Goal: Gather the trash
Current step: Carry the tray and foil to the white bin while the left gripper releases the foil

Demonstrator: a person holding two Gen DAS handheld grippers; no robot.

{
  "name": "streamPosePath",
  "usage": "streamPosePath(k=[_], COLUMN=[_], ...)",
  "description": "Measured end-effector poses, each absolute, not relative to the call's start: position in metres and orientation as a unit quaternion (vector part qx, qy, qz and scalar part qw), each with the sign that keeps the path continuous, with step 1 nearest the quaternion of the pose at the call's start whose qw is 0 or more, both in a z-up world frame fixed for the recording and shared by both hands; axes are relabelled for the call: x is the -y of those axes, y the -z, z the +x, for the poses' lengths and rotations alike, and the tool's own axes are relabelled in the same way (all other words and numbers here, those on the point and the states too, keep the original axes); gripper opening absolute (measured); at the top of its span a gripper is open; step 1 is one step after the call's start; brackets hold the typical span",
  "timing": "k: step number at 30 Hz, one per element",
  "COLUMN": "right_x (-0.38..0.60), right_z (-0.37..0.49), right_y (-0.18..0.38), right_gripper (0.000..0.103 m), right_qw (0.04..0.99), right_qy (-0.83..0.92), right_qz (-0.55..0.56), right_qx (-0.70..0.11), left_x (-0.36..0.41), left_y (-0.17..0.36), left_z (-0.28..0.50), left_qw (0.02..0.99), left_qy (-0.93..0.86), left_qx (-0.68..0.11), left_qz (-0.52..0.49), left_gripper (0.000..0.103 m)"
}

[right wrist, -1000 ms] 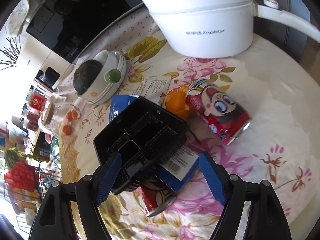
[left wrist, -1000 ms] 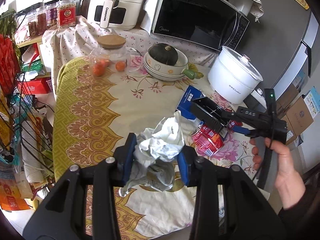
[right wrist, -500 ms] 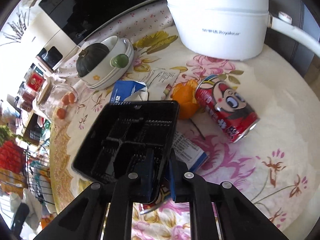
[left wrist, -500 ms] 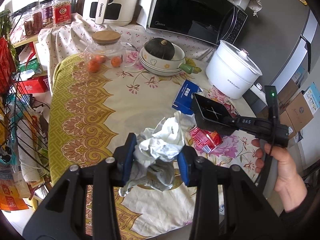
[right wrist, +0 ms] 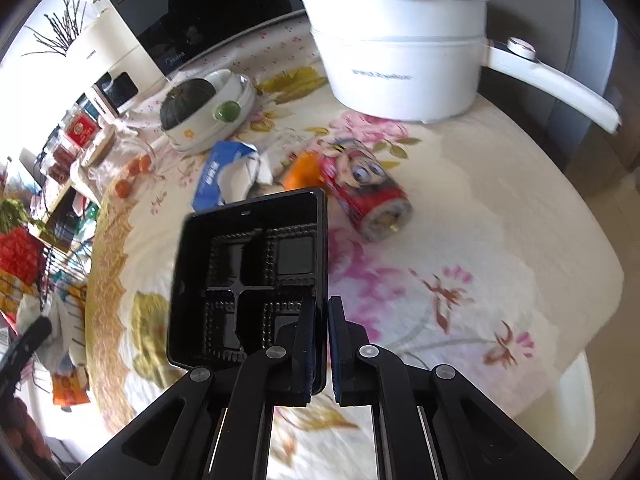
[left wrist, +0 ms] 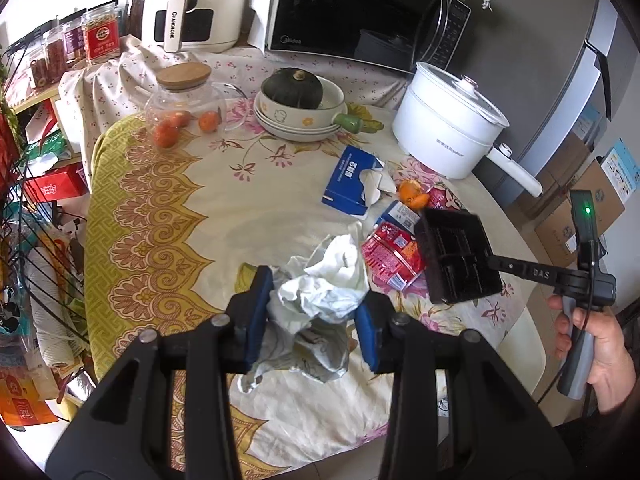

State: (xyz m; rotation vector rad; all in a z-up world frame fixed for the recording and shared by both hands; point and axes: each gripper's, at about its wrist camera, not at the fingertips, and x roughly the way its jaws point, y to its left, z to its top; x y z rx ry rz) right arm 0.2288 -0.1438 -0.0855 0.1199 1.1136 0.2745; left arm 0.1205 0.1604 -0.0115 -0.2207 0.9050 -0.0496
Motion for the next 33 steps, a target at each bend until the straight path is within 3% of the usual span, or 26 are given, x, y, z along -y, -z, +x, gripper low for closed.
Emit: streamPosePath(k=[7, 9, 10, 11, 18, 33], right_x=[0.197, 0.210, 0.214, 0.218, 0.194, 0.146], right_z=[0.215, 0.213, 0.212, 0.210, 0.208, 0.227], right_y=[0.106, 0.113, 0.115, 0.118, 0.109, 0.149], right_gripper=[0.010, 0.033, 0.064, 0.082, 0.082, 0.081], right_qw=[0.827, 0.820, 0.817, 0.815, 0.819, 0.804], right_qy=[-0.088, -0.086, -0.088, -0.090, -0.112, -0.090], right_qz=[0.045, 0.069, 0.081, 0.095, 0.076, 0.019], right_qx=[-0.554, -0.562, -0.564, -0.564, -0.557, -0.588], left_x=[-0.146, -0.141, -0.139, -0.137, -0.134, -0.124], left_y=[0.017, 0.018, 0.020, 0.021, 0.028, 0.041], left_z=[0.120, 0.120, 0.120, 0.120, 0.124, 0.127], left_qw=[0.890, 0.890, 0.889, 0.888, 0.883, 0.873], left_qy=[0.031, 0.033, 0.033, 0.034, 0.028, 0.033], left_qx=[-0.445, -0.447, -0.449, -0.452, -0.462, -0.482], left_qz=[-0.094, -0.089, -0.087, -0.085, -0.076, -0.071], left_gripper=[0.041, 0.041, 0.041, 0.041, 0.041, 0.041])
